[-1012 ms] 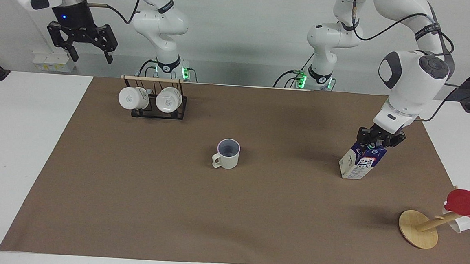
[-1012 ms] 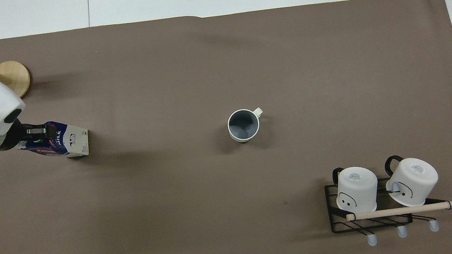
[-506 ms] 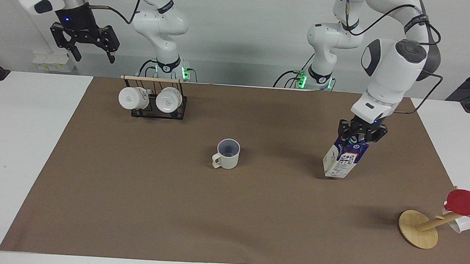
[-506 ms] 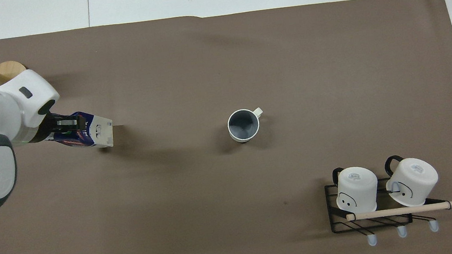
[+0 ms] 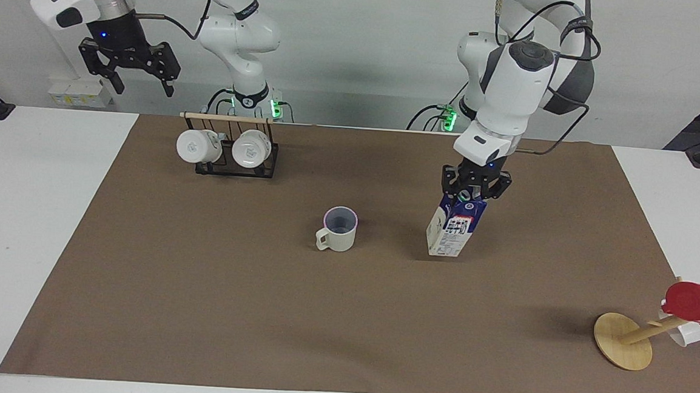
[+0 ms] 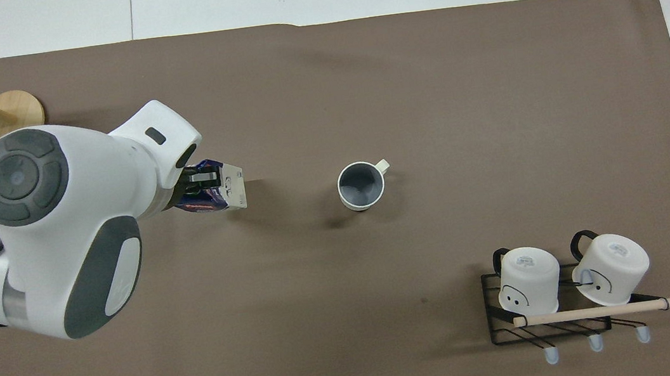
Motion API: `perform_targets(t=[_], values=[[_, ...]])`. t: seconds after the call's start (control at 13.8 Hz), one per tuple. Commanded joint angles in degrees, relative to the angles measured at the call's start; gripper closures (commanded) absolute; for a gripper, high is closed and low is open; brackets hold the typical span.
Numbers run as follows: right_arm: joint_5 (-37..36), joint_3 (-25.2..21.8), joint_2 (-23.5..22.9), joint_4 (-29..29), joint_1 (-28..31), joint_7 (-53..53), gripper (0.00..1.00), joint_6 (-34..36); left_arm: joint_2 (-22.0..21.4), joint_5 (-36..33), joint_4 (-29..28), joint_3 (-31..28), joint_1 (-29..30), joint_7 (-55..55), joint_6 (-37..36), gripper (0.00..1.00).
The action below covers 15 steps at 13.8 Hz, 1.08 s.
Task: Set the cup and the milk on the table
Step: 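Lift the milk carton with the left gripper and carry it toward the mug, then lower the milk carton beside the mug with the left gripper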
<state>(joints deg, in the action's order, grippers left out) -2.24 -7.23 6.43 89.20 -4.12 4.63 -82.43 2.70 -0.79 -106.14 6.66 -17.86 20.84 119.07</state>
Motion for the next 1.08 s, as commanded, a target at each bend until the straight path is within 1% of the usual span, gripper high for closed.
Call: perform_targets(t=[0.0,0.14,0.36,0.51,0.72,0.87,0.94,1.01], values=[[0.8,0.3,2.0,2.4,0.3,-0.1,0.00,-0.2,5.6,-2.4,5.7,-0.9,-5.2,7.6,0.2,0.49],[0.7,0.2,2.0,2.3,0.3,-0.7,0.00,-0.3,9.4,-4.1,9.2,-0.9,-8.0,14.0,0.3,0.49],[0.7,0.2,1.9,2.5,0.3,-0.7,0.00,-0.2,11.9,-4.0,10.2,-0.9,-11.0,15.8,0.3,0.49],[0.7,0.2,2.0,2.5,0.3,-0.6,0.00,-0.2,12.4,-4.0,10.4,-0.9,-11.4,16.6,0.5,0.49],[0.7,0.2,1.9,2.5,0.4,-0.5,0.00,0.0,12.4,-3.7,10.4,-0.9,-11.4,17.0,3.2,0.49],[0.7,0.2,1.9,2.4,0.4,-0.6,0.00,-0.1,12.3,-3.5,10.2,-0.9,-11.4,17.0,3.3,0.49],[0.7,0.2,1.9,2.4,0.4,-0.6,0.00,-0.1,12.6,-3.5,10.2,-0.9,-11.4,17.0,3.4,0.49],[0.7,0.2,1.9,2.4,0.4,-0.7,0.00,-0.1,13.8,-3.8,10.3,-0.9,-11.8,17.7,3.9,0.49]])
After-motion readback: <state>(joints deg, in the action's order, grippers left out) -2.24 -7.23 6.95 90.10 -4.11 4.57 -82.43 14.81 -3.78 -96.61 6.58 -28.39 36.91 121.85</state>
